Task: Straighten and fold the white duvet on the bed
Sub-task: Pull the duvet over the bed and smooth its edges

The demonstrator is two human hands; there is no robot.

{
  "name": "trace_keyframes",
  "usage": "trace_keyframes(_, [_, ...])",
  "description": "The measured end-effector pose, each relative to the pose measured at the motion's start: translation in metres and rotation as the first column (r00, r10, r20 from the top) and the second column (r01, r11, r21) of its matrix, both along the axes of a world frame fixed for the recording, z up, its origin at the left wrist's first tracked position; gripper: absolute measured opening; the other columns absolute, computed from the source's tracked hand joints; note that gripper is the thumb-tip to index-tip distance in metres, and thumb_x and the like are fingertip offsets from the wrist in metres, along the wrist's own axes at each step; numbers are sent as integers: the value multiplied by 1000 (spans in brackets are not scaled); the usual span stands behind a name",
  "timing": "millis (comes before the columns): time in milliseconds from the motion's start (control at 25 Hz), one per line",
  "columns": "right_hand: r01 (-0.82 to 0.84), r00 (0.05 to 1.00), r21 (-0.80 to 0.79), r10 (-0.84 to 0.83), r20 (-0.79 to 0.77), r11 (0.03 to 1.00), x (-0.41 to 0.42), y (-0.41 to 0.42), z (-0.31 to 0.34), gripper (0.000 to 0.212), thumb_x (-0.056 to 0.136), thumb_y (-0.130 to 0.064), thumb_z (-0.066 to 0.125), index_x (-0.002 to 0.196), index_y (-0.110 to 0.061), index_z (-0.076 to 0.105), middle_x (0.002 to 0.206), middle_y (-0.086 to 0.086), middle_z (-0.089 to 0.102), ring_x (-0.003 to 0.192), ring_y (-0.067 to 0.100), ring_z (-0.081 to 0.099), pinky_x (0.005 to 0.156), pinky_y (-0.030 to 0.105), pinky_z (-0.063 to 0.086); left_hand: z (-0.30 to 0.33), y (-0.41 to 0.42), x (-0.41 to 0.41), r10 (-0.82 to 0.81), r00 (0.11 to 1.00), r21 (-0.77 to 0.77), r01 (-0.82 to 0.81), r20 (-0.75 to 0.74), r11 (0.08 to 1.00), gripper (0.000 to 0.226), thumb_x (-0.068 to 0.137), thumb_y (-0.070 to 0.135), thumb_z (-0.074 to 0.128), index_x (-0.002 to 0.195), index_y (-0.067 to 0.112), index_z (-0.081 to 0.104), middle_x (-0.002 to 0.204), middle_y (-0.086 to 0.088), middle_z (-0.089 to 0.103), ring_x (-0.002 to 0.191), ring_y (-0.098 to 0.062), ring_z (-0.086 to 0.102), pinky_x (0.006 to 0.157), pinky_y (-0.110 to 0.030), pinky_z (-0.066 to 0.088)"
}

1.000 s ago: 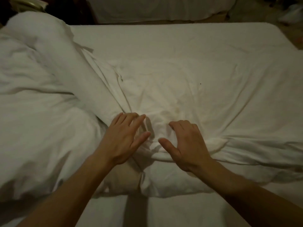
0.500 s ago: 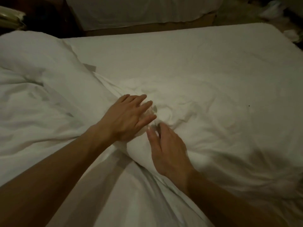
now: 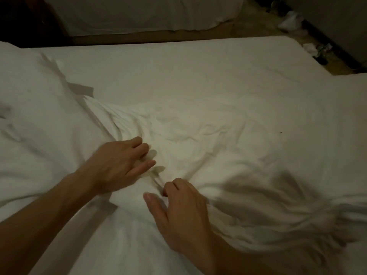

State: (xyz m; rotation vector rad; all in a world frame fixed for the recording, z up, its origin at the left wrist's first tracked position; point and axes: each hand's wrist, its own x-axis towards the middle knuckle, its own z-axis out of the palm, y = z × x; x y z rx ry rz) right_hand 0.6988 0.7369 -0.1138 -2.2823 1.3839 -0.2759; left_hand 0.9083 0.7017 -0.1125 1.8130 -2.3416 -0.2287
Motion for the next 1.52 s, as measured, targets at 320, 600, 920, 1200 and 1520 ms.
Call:
trace_keyframes(320, [41, 993, 53, -35, -110, 998, 13, 14, -1, 80, 86, -85, 5, 103, -24, 55, 106, -1, 58, 103, 22, 51, 92, 40, 41, 5, 2, 30, 54, 991, -147, -35, 126, 988, 76, 95, 69, 4, 63, 25, 57, 59, 8, 55, 58, -12, 52, 82, -41, 41])
trace_keyframes(600, [-18, 997, 142, 8, 72, 990, 8, 5, 20, 74, 78, -86, 1, 63, -23, 37, 59, -4, 49, 59, 15, 49, 64, 33, 35, 38, 51, 40, 70, 994, -228, -49, 85, 972, 73, 97, 68, 16, 50, 19, 43, 44, 5, 41, 36, -17, 40, 50, -26, 29])
trace_keyframes(920, [-242, 840, -170, 294, 456, 955, -16, 30, 124, 66, 97, -72, 18, 53, -24, 32, 44, -5, 34, 41, 15, 37, 48, 22, 25, 158, 168, 5, 280, 959, -332, -250, 44, 909, 79, 100, 63, 12, 59, 17, 63, 53, 0, 53, 43, -19, 48, 52, -18, 29])
trace_keyframes(1200, [-283, 909, -210, 331, 254, 936, -73, 70, 36, 59, 102, -65, 19, 63, -24, 35, 52, -8, 33, 46, 11, 35, 51, 26, 24, 74, 254, -75, 428, 896, -228, -394, 122, 890, 71, 101, 62, 14, 68, 16, 56, 64, 1, 48, 57, -19, 44, 58, -33, 37])
trace_keyframes(1520, [-178, 910, -206, 241, 337, 962, -65, 105, -34, 49, 102, -61, 24, 80, -24, 48, 73, -7, 52, 65, 14, 48, 61, 27, 33, 27, 219, -60, 237, 967, -131, -224, 93, 966, 80, 96, 68, 0, 67, 23, 59, 64, 2, 61, 59, -23, 58, 59, -34, 41])
